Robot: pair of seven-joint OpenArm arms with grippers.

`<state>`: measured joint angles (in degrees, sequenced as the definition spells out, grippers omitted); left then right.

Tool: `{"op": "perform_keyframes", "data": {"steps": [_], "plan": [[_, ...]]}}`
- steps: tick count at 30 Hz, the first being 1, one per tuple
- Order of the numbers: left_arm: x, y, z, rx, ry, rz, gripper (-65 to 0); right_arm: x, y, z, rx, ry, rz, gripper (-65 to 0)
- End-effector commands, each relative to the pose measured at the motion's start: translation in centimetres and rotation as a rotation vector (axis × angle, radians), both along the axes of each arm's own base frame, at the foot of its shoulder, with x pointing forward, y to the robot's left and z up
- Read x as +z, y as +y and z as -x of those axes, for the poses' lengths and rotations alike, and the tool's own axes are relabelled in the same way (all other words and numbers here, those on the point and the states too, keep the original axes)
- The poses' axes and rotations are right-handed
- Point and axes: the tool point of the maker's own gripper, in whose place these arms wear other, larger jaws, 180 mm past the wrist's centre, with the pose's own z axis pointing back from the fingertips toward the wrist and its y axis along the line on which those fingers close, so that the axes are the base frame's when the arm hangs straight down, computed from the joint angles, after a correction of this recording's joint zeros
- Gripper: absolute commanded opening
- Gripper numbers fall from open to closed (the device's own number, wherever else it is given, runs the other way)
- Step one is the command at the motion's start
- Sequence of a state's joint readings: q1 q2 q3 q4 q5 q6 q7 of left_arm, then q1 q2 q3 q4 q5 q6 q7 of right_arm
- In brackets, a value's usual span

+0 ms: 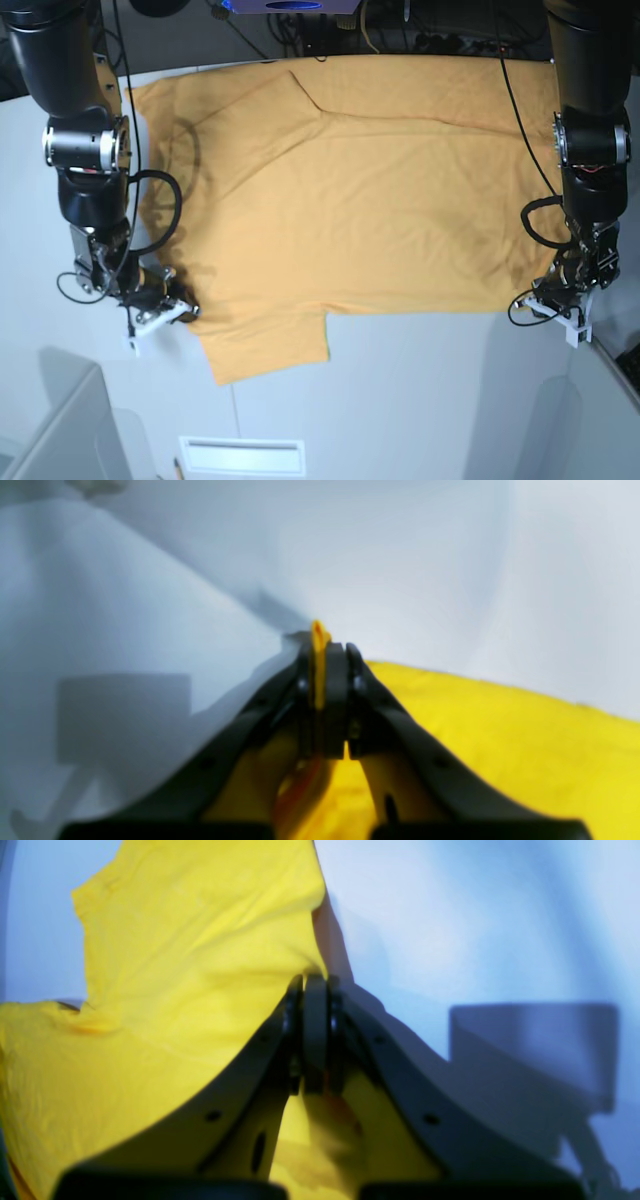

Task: Fold the T-shirt properly
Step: 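Lift the hem with both grippers and fold it toward the shoulder edge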

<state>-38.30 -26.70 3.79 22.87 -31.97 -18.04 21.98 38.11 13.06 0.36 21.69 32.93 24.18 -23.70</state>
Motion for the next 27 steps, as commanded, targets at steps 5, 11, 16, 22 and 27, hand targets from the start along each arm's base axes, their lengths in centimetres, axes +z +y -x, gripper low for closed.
{"op": "perform_keyframes", "data": {"steps": [5,11,16,22,27], "plan": [[3.2,0.3,-1.4,-0.035,-0.104,-0.041,-65.0,2.6,-0.3,-1.1,0.038,-0.076,0.052,-65.0],[3.3,0.4,-0.6,-0.066,-0.118,-0.071,-65.0,4.8,0.4,-0.6,0.102,-0.155,0.095,-65.0],[3.3,0.2,0.4,-0.069,-0.133,-0.064,-65.0,5.7,1.0,-0.1,0.130,-0.188,0.110,-65.0],[6.0,1.4,2.3,-0.034,-0.158,-0.039,-65.0,5.5,1.1,0.5,0.136,-0.192,0.116,-65.0],[6.8,0.0,3.6,-0.094,-0.146,-0.066,-65.0,5.5,1.0,0.6,0.135,-0.188,0.115,-65.0]]}}
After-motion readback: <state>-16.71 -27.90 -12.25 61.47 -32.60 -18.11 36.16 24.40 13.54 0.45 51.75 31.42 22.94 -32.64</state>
